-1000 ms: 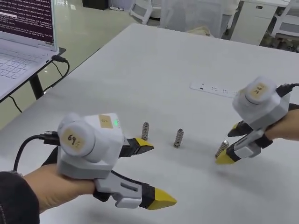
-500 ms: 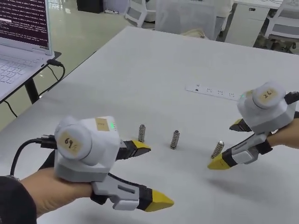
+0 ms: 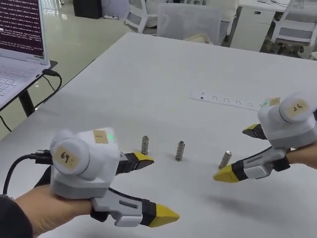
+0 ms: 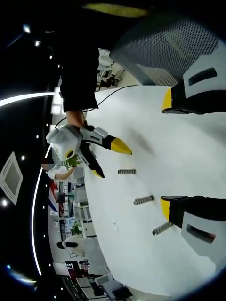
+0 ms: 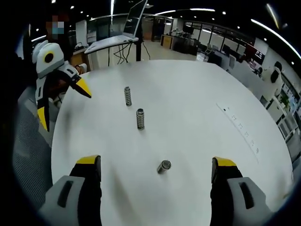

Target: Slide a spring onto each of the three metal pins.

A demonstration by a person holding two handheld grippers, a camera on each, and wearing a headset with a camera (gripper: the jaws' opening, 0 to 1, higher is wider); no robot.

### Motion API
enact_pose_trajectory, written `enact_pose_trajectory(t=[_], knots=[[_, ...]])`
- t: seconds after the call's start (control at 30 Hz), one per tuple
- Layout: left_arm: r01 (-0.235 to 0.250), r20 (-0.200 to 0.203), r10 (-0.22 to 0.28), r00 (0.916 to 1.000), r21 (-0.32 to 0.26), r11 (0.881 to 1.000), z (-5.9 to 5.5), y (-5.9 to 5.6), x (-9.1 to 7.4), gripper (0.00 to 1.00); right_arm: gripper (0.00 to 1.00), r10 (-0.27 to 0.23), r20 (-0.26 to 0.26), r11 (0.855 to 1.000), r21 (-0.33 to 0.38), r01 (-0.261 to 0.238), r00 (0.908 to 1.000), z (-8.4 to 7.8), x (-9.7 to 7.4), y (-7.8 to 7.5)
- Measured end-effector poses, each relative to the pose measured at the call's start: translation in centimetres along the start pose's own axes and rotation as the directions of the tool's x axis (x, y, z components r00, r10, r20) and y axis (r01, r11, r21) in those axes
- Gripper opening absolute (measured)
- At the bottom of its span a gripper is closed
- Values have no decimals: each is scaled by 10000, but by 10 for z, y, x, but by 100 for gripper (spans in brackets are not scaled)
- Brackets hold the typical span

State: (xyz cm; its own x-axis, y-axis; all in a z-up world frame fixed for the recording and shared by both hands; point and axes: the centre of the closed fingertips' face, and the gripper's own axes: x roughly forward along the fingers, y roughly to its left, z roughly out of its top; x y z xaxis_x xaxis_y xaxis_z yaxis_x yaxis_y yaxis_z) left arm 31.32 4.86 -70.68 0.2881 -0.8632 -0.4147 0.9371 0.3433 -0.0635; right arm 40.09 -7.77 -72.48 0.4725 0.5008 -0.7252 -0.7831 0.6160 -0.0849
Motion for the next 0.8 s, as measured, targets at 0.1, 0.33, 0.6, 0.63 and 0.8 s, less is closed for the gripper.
enact_pose_trajectory(t=[0.1,0.33,0.6,0.63,0.8], knots=[[-45,35,45,10000,-8,10000,1,1,-1,67,97,-154,444,9998,151,147,9989,5,-4,2],[-183,95,183,9998,8,9998,2,4,-3,67,97,-408,973,9989,259,384,9944,9,-10,8],[-504,279,506,9983,-81,9987,4,14,-10,67,96,-742,1787,9960,623,640,9811,9,-16,21],[-535,289,537,9981,-102,9985,4,15,-10,67,96,-770,1838,9958,638,662,9800,8,-16,23],[-753,382,760,9964,-193,9970,4,21,-14,67,95,-898,2140,9928,965,705,9727,3,-18,31]])
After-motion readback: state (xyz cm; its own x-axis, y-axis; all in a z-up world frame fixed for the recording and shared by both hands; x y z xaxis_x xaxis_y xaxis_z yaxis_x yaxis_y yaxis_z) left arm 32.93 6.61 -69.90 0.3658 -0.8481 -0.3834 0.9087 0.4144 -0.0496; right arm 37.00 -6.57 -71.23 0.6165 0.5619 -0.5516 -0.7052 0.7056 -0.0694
